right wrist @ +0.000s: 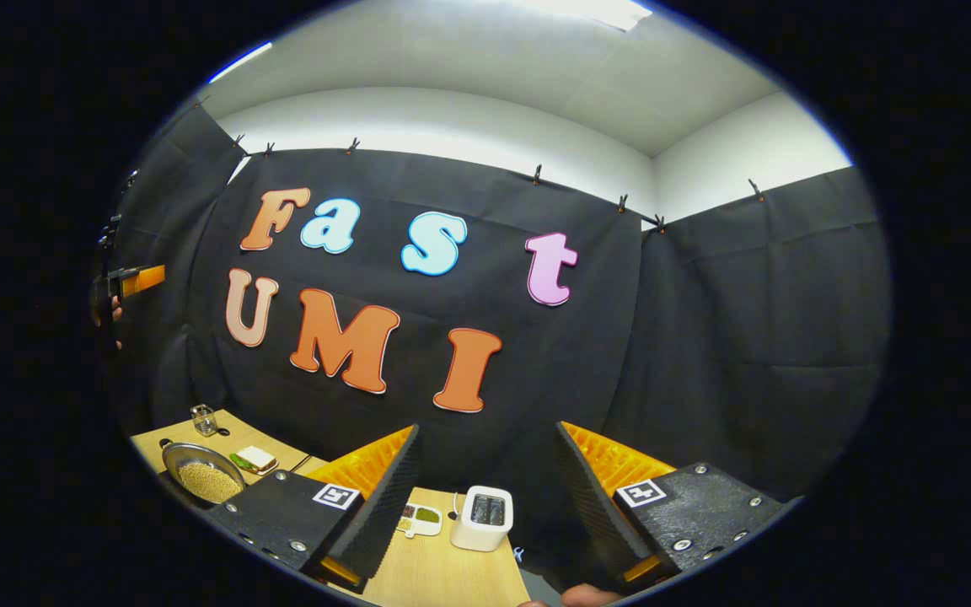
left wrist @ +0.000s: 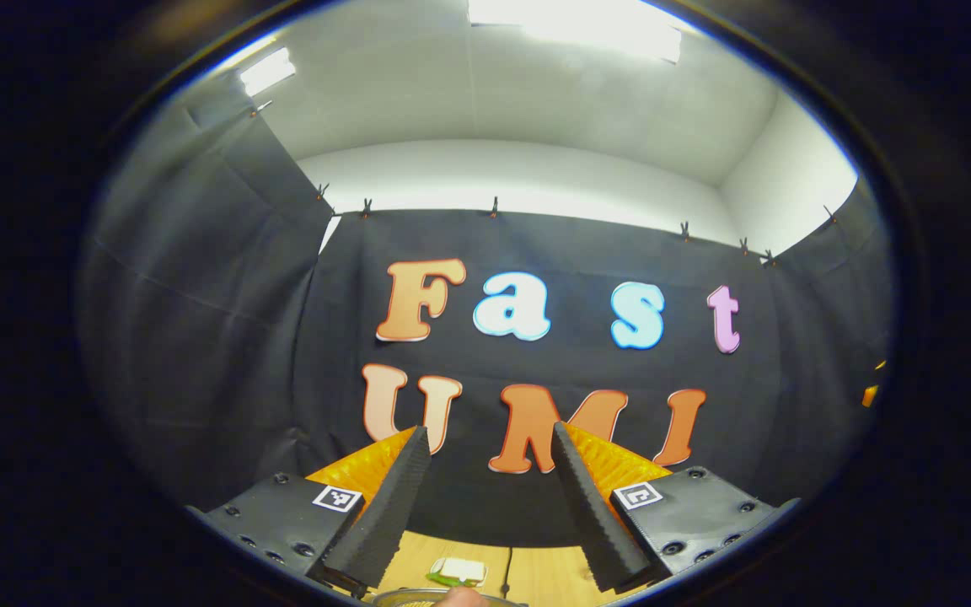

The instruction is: First push the handle of the pot to place it horizontally, then grasp the pot with both hands and set it on the induction cooktop.

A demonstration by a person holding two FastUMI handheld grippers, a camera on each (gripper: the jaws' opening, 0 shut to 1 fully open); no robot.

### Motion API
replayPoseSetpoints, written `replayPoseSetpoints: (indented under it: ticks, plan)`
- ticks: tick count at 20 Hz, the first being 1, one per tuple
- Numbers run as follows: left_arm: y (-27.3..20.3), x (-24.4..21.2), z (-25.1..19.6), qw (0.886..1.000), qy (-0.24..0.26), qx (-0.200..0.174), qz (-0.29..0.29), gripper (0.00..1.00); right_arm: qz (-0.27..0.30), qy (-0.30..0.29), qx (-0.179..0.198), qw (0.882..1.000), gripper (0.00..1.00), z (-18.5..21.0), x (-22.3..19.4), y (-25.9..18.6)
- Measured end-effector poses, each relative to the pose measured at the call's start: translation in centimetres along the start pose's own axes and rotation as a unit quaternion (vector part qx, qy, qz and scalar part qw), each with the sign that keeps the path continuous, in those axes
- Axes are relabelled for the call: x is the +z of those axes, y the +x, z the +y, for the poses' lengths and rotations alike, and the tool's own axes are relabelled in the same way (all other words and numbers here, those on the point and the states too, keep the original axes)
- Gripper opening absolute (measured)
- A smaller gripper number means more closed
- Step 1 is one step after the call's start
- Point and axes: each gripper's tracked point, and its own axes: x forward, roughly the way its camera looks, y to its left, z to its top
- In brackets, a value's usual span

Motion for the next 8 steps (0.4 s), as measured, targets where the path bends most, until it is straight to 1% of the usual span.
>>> replayPoseSetpoints:
  ticks: [1,2,4,5,6,7,8]
  plan:
    - [-0.1,1.1,-0.5,1.0,-0.001,-0.004,-0.013,0.95,-0.007,0.001,-0.004,1.0,0.95,-0.2,0.9,0.2]
    - [0.0,1.9,-0.8,1.0,0.002,-0.006,-0.021,0.92,-0.015,0.0,-0.007,1.0,0.96,-0.5,2.0,0.2]
    - [-0.3,2.9,-0.5,1.0,0.013,-0.001,-0.021,0.96,-0.039,-0.002,-0.009,0.999,0.98,-0.9,4.0,0.2]
    - [-0.3,3.6,-0.6,0.999,0.018,-0.001,-0.027,0.94,-0.05,-0.002,-0.009,0.999,0.98,-0.9,5.0,0.3]
    - [-0.1,3.9,-0.5,0.999,0.021,0.0,-0.03,0.92,-0.059,0.002,-0.008,0.998,0.97,-0.8,5.9,0.3]
    - [0.3,4.1,-0.4,0.999,0.021,0.002,-0.035,0.96,-0.066,0.005,-0.006,0.998,0.97,-0.6,6.4,0.5]
    - [0.5,4.3,-0.3,0.999,0.02,0.004,-0.041,0.96,-0.07,0.009,-0.003,0.997,0.93,-0.6,7.1,0.3]
